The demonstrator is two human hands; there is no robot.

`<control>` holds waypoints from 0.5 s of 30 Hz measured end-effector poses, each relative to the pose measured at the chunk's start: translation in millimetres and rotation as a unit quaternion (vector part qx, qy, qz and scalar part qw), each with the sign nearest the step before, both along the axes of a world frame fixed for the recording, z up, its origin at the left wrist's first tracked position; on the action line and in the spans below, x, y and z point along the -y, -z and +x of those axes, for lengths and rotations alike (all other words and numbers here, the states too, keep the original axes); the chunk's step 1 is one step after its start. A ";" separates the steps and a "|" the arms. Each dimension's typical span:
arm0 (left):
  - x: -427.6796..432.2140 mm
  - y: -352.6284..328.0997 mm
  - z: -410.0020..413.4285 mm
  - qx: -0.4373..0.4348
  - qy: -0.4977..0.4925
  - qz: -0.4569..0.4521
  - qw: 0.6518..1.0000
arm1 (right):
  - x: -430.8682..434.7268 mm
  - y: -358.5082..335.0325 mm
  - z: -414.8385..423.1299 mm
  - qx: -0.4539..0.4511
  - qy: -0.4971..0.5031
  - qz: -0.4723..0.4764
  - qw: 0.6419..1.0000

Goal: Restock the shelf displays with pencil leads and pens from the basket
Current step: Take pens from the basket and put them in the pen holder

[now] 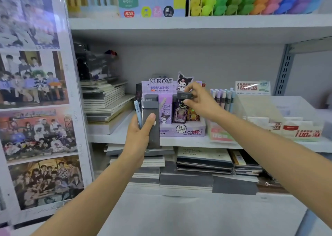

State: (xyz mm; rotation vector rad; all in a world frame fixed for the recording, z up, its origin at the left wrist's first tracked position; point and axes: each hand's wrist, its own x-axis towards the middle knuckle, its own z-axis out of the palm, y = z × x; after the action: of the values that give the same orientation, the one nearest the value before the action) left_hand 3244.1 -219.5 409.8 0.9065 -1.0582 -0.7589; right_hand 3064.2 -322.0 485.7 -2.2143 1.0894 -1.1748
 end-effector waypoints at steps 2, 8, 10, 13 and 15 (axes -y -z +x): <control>0.8 2.1 1.3 -0.004 0.002 0.005 1.000 | 2.9 -5.2 0.0 -0.041 -0.002 0.006 0.999; 1.7 4.0 5.0 -0.011 0.003 0.011 1.000 | 13.4 -17.4 1.1 -0.105 0.001 0.031 0.994; 1.6 4.2 6.0 -0.008 0.004 0.010 1.000 | 13.3 -13.6 7.8 -0.102 0.017 -0.006 0.995; 0.8 4.8 7.4 -0.004 0.012 0.003 1.000 | 14.0 -10.7 14.2 -0.113 0.061 -0.107 0.986; 0.1 5.5 8.8 0.000 0.012 0.005 1.000 | 15.6 -9.5 15.2 -0.113 0.086 -0.142 0.980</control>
State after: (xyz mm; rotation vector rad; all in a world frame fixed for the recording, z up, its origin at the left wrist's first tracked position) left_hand 3252.9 -219.6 404.2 0.9033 -1.0677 -0.7848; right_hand 3079.4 -337.6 495.2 -2.5669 1.2960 -1.2372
